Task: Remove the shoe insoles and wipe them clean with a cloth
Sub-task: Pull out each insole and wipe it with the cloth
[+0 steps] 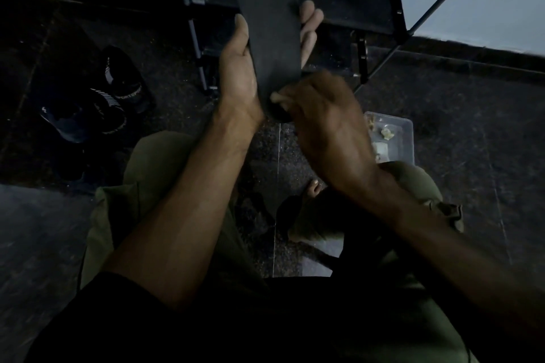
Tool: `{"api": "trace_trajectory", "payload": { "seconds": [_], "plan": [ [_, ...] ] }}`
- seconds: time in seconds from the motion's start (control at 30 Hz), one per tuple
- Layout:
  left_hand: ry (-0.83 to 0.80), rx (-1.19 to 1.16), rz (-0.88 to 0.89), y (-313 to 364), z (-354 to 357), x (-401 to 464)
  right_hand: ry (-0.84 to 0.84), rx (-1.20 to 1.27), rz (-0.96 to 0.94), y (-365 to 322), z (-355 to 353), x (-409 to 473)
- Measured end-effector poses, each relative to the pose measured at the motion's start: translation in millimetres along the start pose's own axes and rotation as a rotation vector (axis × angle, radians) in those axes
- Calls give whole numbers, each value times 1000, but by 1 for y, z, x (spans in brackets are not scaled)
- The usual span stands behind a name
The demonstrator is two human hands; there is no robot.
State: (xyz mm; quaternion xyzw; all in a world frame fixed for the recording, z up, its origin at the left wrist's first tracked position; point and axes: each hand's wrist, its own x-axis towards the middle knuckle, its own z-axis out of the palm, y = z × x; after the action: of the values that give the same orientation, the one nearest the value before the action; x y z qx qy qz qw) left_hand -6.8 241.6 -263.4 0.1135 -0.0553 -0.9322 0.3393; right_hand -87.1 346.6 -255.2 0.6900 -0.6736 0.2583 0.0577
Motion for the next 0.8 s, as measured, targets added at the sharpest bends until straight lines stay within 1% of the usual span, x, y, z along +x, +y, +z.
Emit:
{"api": "trace_trajectory", "payload": {
  "seconds": [0.03,0.1,0.17,0.23,0.3,0.43,0.53,0.6,0.7,0.8],
  "plan": [
    [-2,-49,-6,-1,-2,1,-22,43,6,0,0,-6],
    [-55,-93,-32,-3,-3,1,-61,41,-2,-2,-2,-11],
    [-90,-76,-35,-6,1,1,6,12,27,6,-4,9],
    [-83,-47,-32,-7,-1,3,54,-17,42,18,-5,30],
    [-71,-21,-6,-9,-2,3,62,-48,83,21,1,36],
    [-49,-56,49,-3,-7,5,23,25,39,0,5,9],
    [-92,-80,42,-2,-7,5,-21,54,7,-8,4,-9],
    [-108,-24,41,-7,-6,3,-14,41,-6,-1,1,1],
    [-117,130,3,-15,-5,3,40,-11,13,13,-1,31],
    [-47,168,-22,-21,-5,4,80,-70,51,20,1,54]
  ]
}}
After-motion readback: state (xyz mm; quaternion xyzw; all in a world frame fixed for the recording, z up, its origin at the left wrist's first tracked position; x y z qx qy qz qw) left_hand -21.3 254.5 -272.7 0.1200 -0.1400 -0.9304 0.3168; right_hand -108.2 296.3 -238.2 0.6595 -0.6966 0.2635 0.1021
